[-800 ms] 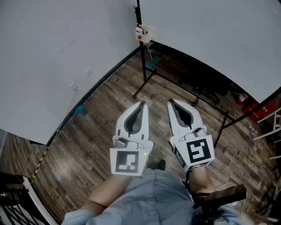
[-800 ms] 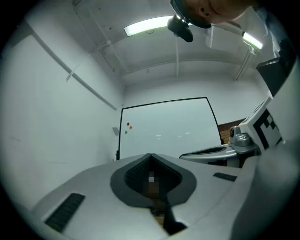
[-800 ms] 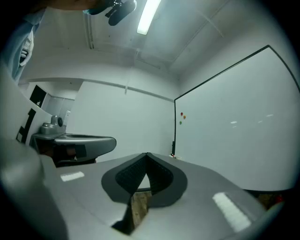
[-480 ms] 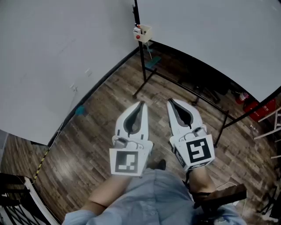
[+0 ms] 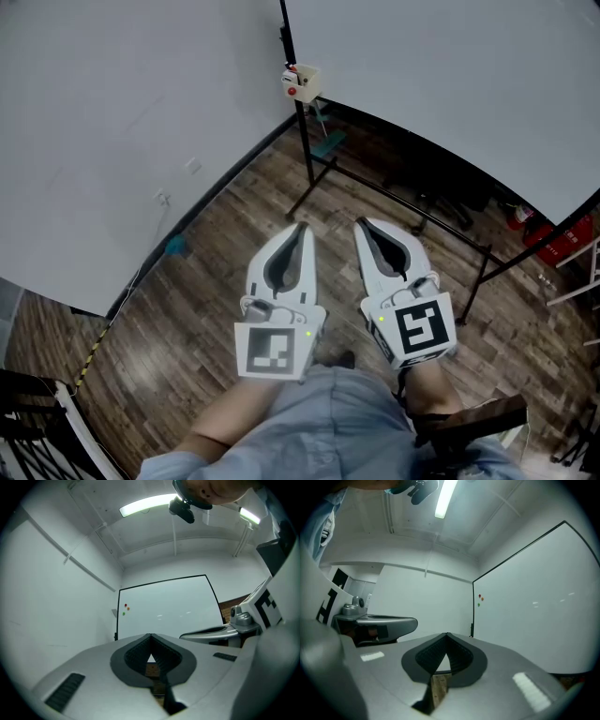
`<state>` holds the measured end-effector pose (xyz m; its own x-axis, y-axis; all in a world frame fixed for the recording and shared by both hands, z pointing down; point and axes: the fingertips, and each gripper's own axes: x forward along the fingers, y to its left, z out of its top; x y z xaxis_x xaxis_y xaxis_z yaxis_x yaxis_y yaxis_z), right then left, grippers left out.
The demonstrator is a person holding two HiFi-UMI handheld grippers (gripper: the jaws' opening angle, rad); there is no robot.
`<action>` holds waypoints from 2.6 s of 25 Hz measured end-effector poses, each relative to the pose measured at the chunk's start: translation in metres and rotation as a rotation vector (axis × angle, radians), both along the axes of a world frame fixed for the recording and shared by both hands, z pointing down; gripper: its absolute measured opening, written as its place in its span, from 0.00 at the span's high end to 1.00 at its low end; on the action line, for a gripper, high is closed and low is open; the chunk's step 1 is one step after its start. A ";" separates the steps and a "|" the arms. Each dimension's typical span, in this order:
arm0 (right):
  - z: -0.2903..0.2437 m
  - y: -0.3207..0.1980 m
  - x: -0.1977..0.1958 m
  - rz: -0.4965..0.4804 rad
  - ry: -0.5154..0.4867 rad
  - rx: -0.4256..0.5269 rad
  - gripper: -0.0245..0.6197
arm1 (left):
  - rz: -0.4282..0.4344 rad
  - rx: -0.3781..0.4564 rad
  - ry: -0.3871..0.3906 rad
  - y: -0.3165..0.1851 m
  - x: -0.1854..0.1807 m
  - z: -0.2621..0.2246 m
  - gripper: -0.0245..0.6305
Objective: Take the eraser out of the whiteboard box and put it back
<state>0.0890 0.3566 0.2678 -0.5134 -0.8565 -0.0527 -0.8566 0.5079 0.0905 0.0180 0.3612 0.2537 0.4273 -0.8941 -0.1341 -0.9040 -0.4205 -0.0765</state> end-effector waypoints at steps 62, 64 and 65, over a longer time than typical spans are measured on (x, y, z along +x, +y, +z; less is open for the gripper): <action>0.007 -0.326 -0.088 0.083 0.040 -0.045 0.96 | 0.048 -0.077 0.070 -0.323 -0.104 0.031 0.96; 0.008 -0.339 -0.084 0.090 0.035 -0.042 0.96 | 0.046 -0.080 0.066 -0.336 -0.104 0.033 0.96; 0.010 -0.346 -0.082 0.092 0.032 -0.043 0.96 | 0.043 -0.083 0.065 -0.343 -0.103 0.035 0.96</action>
